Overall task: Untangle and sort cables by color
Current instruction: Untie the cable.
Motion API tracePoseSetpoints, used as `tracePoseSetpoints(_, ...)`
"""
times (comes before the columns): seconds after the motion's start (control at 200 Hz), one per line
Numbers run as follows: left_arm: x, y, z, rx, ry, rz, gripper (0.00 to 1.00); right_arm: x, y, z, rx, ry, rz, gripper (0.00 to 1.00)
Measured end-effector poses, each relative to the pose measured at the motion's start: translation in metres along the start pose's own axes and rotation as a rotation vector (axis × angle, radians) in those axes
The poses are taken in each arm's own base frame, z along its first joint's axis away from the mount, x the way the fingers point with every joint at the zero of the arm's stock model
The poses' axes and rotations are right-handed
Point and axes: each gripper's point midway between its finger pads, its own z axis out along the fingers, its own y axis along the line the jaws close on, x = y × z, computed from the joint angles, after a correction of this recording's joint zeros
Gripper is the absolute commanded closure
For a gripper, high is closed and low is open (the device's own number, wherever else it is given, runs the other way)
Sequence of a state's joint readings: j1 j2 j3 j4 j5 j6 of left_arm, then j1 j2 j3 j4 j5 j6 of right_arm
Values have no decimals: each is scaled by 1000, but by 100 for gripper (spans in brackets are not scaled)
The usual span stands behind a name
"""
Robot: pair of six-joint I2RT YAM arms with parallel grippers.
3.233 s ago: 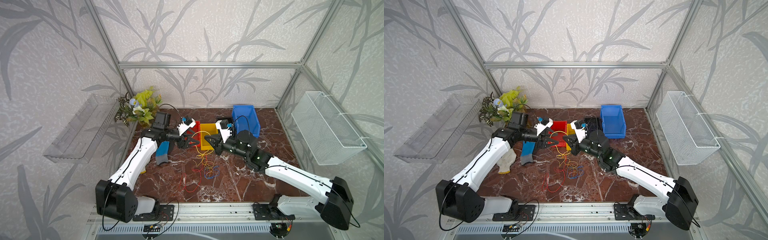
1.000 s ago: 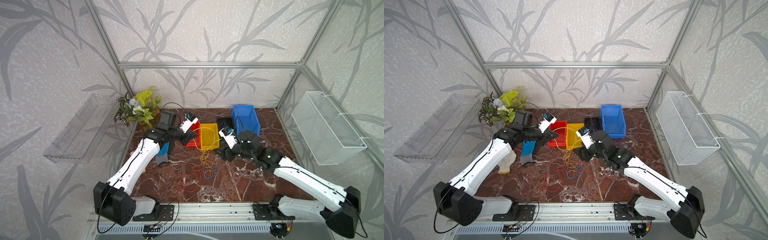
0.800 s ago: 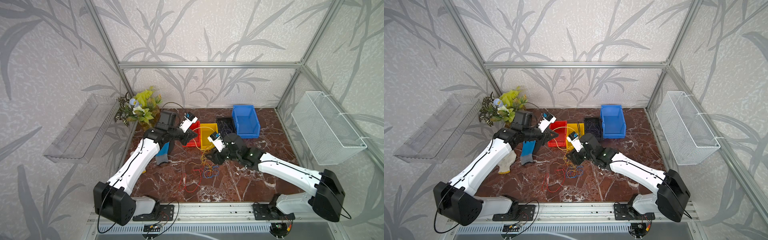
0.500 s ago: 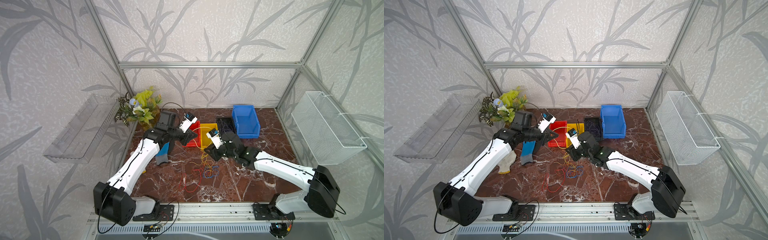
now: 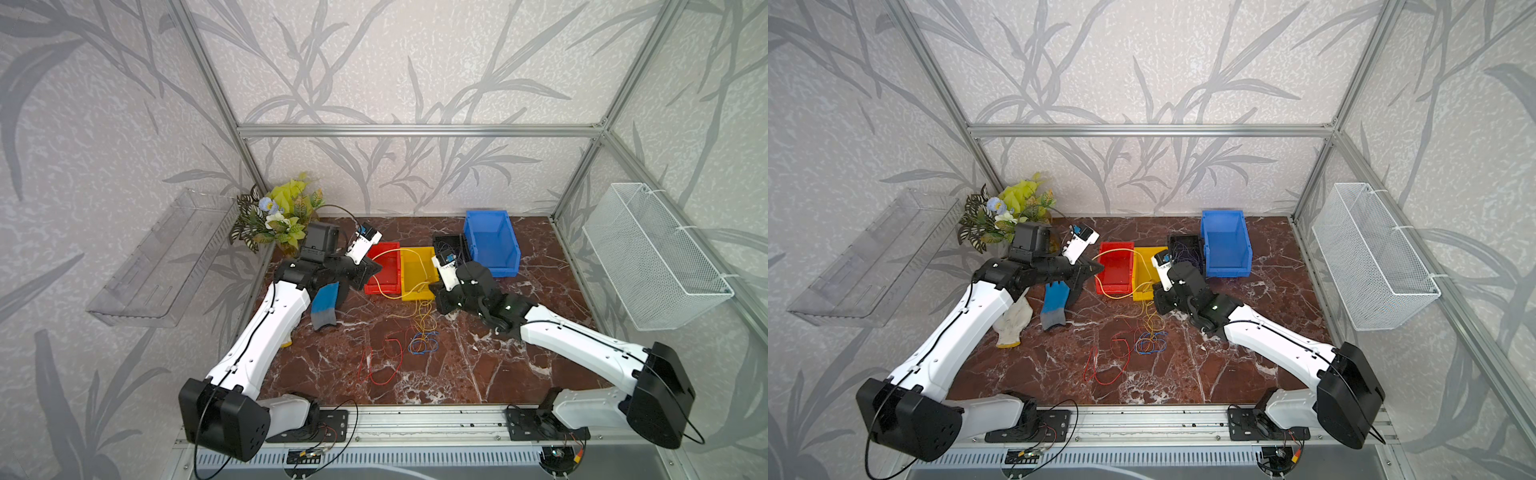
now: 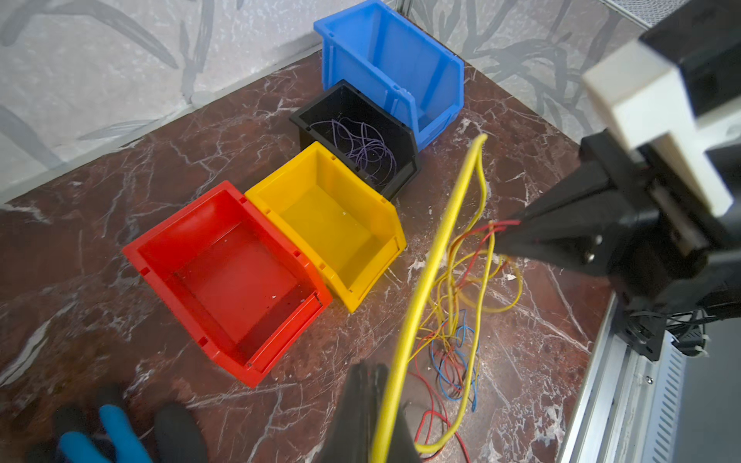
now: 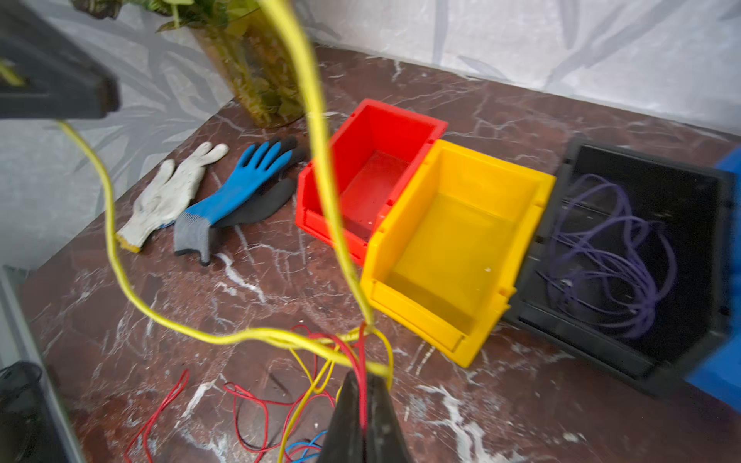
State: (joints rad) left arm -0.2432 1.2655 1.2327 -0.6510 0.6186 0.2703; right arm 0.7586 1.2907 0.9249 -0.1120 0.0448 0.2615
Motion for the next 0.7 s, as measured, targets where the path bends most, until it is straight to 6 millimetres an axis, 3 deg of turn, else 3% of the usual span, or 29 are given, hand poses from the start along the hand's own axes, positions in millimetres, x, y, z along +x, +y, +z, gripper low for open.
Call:
tracePoseSetpoints(0.125, 8, 3, -9, -28, 25, 16, 100, 5, -19, -8, 38, 0, 31, 100)
tracePoseSetpoints(0.295, 9, 5, -16, -51, 26, 12, 100, 26, -6, -4, -54, 74, 5, 98)
tracePoseSetpoints(0.405, 0, 10, -20, -78, 1, -21, 100, 41, 14, 0, -177, 137, -22, 97)
tracePoseSetpoints(0.525, -23, 15, -23, -89, -67, -49, 100, 58, 46, -1, -355, 205, -58, 99)
tracePoseSetpoints(0.7, -49, 17, -9, -15, -152, -118, 100, 77, 92, -8, -556, 269, -127, 100)
